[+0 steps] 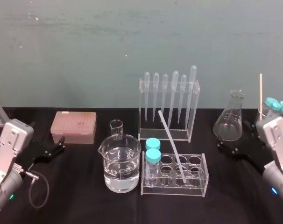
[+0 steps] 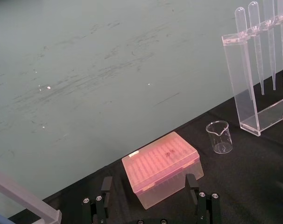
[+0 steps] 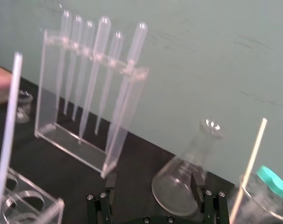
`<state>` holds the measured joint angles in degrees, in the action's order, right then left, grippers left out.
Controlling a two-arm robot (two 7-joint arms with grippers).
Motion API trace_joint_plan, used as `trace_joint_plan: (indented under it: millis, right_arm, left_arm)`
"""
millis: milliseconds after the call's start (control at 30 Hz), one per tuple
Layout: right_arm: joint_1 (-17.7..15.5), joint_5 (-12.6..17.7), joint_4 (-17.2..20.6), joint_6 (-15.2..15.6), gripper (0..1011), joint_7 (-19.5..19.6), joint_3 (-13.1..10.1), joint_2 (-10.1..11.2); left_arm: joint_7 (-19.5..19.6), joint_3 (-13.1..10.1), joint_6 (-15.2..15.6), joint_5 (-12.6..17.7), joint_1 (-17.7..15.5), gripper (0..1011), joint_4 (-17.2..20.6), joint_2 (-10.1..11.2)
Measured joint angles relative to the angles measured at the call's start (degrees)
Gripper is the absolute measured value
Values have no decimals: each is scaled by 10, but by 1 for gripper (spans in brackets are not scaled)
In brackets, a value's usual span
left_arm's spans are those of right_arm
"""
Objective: Pick up the stirring rod with one hand, then place it down.
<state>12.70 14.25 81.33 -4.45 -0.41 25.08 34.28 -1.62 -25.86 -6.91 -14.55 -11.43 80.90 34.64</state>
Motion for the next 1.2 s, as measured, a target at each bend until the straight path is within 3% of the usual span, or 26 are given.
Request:
trace_joint_plan:
  millis: [133,200,233,367,567,833,1200]
  right_arm:
    - [13,36,13,28,1000,-41,-11,-9]
    - [25,76,26,61,1000,-85,-18,-19]
    - [25,76,26,61,1000,-85,-18,-19]
    - [48,136,37,126,1000,-153,-23,-35]
    - [83,188,32,207,1000,-223,-18,-53]
    - [135,192,-17,237,1000,-271,25,-66]
    - [191,168,-95,222,1000,-292,62,-98]
  left_arm:
    - [0,0,0,0,0,1000,0,0]
    - [0,0,0,0,0,1000,0,0]
    - [0,0,0,0,0,1000,0,0]
    - [0,0,0,0,0,1000,0,0]
    - [0,0,0,0,0,1000,0,0]
    - [0,0,0,0,0,1000,0,0]
    - [0,0,0,0,0,1000,0,0]
